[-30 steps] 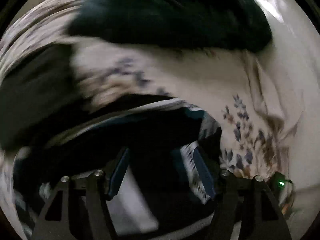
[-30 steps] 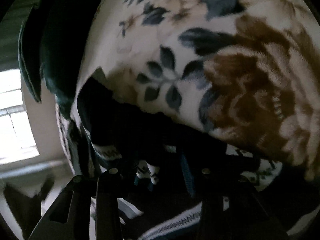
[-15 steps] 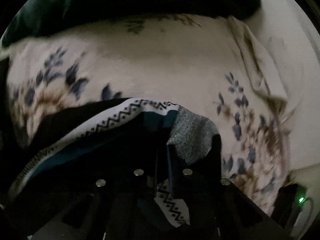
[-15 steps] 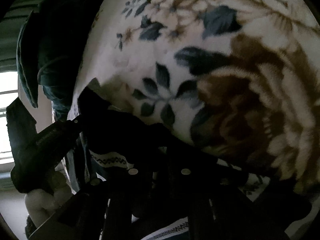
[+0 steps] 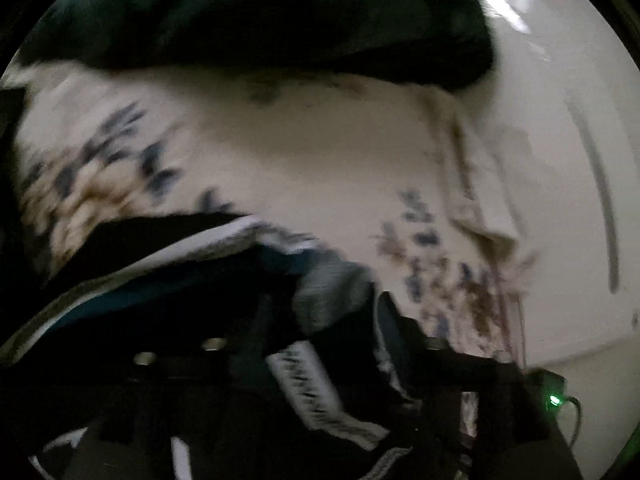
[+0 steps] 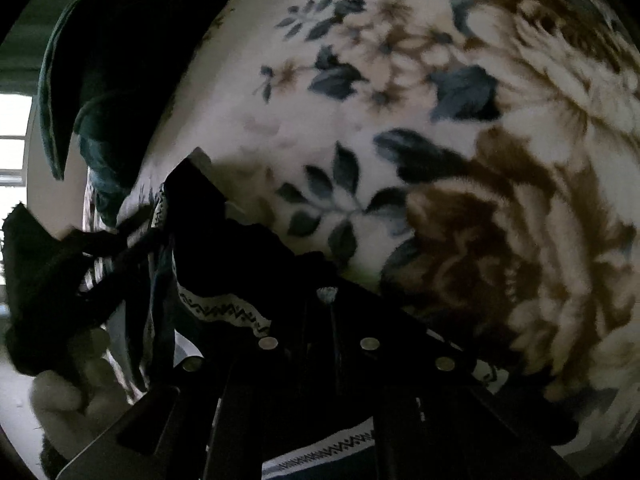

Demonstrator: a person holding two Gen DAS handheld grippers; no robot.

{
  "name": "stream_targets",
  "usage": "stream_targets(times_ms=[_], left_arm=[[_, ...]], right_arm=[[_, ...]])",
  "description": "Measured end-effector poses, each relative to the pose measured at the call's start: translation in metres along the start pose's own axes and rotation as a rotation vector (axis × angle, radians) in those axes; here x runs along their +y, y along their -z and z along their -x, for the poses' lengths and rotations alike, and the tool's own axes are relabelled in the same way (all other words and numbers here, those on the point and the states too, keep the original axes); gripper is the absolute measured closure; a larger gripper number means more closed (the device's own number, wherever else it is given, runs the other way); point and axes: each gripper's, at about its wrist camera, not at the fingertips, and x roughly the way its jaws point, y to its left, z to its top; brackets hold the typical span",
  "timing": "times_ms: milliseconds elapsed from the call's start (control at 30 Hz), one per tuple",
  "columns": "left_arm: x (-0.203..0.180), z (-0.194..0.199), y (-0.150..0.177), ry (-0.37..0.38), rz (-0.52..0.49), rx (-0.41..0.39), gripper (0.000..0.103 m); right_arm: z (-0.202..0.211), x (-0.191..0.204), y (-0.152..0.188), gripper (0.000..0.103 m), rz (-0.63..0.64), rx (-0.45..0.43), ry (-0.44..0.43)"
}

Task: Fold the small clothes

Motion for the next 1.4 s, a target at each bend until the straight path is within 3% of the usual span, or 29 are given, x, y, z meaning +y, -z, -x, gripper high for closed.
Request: stream_targets(times_ms=[133, 167, 233, 400, 600, 733, 800, 833, 867, 933, 1000, 1067, 1200, 1267, 1400], left_arm=[[-0.018, -0.039, -0.013, -0.087, -0.111, 0.119, 0.047], [-0.02, -0.049, -0.013, -0.109, -0.129, 0.139, 0.058], [-0.019, -0.058, -0.014, -0.153, -0.14, 0.136, 0.098], [0.002, -0.045, -0.02, -0.113, -0.046, 0.065, 0.098], [0.03, -0.062, -0.02, -0.104, 0.036, 0.099, 0.097], [0.027, -0.053, -0.018, -0.092, 0.08, 0.082, 0.093], [0.02, -0.034, -0.014, -0.13, 0.091, 0.03, 0.081], [0.018, -0.023, -0.01, -0.154, 0.088, 0.0, 0.063], [0.016, -0.01, -0.007, -0.181, 0.083, -0.033, 0.035], [0.013, 0.018, 0.008, -0.255, 0.089, -0.105, 0.008], [0.016, 0.048, 0.03, -0.322, 0.115, -0.165, 0.007], [0.023, 0.071, 0.056, -0.383, 0.159, -0.19, 0.007], [0.04, 0.107, 0.111, -0.478, 0.263, -0.224, 0.007], [0.047, 0.122, 0.133, -0.505, 0.308, -0.236, 0.007], [0.066, 0.166, 0.191, -0.519, 0.451, -0.284, 0.007]], right_arm=[[-0.004, 0.005, -0.002, 0.093, -0.003, 0.003, 0.011], [-0.005, 0.004, -0.002, 0.093, -0.005, 0.003, 0.011], [-0.005, 0.004, -0.002, 0.093, -0.009, -0.001, 0.009], [-0.003, 0.001, -0.001, 0.093, -0.003, -0.014, 0.003], [0.002, -0.001, -0.004, 0.094, 0.023, -0.043, 0.033], [-0.005, -0.001, -0.011, 0.092, 0.024, 0.011, 0.05], [-0.003, 0.003, -0.015, 0.083, 0.05, 0.037, 0.049], [0.001, 0.008, -0.015, 0.07, 0.08, 0.04, 0.068], [0.006, 0.013, -0.015, 0.055, 0.113, 0.026, 0.092], [0.02, 0.027, -0.013, 0.043, 0.189, -0.011, 0.15], [0.029, 0.043, -0.01, 0.039, 0.267, -0.037, 0.221], [0.034, 0.062, -0.006, 0.026, 0.354, -0.067, 0.287], [0.039, 0.1, 0.015, 0.012, 0.525, -0.134, 0.399], [0.042, 0.116, 0.028, 0.007, 0.591, -0.144, 0.406], [0.05, 0.144, 0.058, 0.006, 0.687, -0.167, 0.407]])
